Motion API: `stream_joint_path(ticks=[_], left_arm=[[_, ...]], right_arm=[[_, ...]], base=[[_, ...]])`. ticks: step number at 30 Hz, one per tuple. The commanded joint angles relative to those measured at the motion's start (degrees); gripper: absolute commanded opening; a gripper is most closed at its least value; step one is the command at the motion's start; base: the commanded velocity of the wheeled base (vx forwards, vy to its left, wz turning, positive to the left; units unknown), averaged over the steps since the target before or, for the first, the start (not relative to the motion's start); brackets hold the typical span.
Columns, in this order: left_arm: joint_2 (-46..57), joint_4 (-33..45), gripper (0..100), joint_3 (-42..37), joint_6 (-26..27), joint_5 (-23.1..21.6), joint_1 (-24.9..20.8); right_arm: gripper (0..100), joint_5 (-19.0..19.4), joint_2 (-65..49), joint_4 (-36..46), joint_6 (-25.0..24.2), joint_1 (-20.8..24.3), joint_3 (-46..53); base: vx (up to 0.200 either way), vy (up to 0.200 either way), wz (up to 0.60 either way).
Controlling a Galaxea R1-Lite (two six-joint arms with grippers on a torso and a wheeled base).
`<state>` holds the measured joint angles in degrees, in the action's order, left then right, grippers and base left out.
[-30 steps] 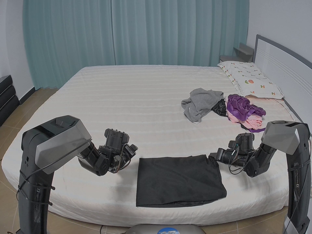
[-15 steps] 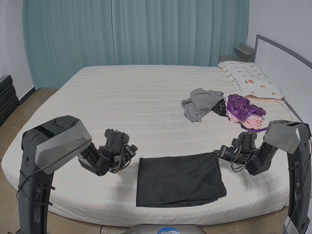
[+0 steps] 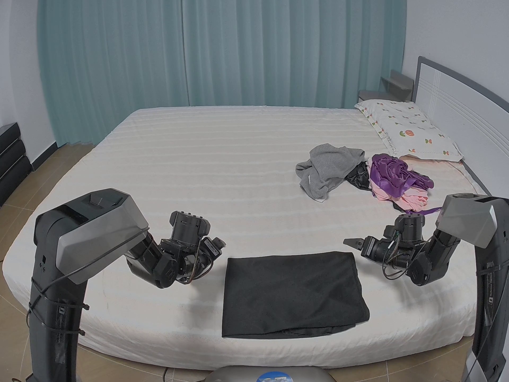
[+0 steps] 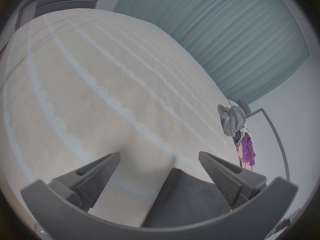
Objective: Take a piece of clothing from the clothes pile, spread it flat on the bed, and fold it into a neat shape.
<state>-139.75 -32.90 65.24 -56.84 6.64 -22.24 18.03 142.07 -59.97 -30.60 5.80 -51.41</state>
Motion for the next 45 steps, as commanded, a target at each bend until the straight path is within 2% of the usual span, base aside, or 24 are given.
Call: stream_joint_path(ticks=[1, 2, 3, 5, 9, 13, 20, 30, 35, 45], left_arm=[[1.59, -0.06, 100, -2.49, 1.03, -3.04, -0.18], [3.08, -0.14, 100, -4.51, 1.21, -5.5, -0.53], [3.26, -0.14, 100, -4.69, 1.21, -5.59, -0.53], [4.75, -0.41, 100, -6.88, 2.26, -8.58, -0.53], [5.19, -2.61, 100, -9.79, 4.73, -10.42, -1.14], [4.58, -6.21, 100, -12.42, 8.68, -10.42, -2.81], [2.2, -10.25, 100, -14.0, 15.45, -8.75, -6.5], [1.33, -10.34, 100, -13.56, 15.98, -7.08, -7.91], [0.27, -10.43, 100, -12.86, 16.15, -4.53, -8.53], [0.09, -9.72, 100, -11.19, 15.62, -4.27, -9.14]], right_arm=[[100, 0.16, -6.72, -0.77, -0.43, -1.23, 7.2], [100, 0.08, -8.56, -1.65, -0.6, -1.5, 10.8], [100, 0.08, -8.74, -1.73, -0.6, -1.58, 11.15], [100, 0.08, -11.38, -4.55, -1.75, -1.94, 18.01], [100, 1.04, -12.61, -12.02, -3.85, -1.85, 26.36], [100, 1.66, -9.53, -17.82, -5.17, -1.58, 28.29], [100, 1.66, -7.68, -18.43, -5.17, -1.14, 28.38], [100, 1.57, -7.16, -20.01, -5.0, -0.79, 30.14], [100, 1.57, -7.16, -20.01, -5.0, -0.71, 30.23], [100, 1.39, -7.07, -20.1, -4.91, -0.71, 30.23]], base=[[0.0, 0.0, 0.0], [0.0, 0.0, 0.0], [0.0, 0.0, 0.0], [0.0, 0.0, 0.0], [0.0, 0.0, 0.0], [0.0, 0.0, 0.0], [0.0, 0.0, 0.0], [0.0, 0.0, 0.0], [0.0, 0.0, 0.0], [0.0, 0.0, 0.0]])
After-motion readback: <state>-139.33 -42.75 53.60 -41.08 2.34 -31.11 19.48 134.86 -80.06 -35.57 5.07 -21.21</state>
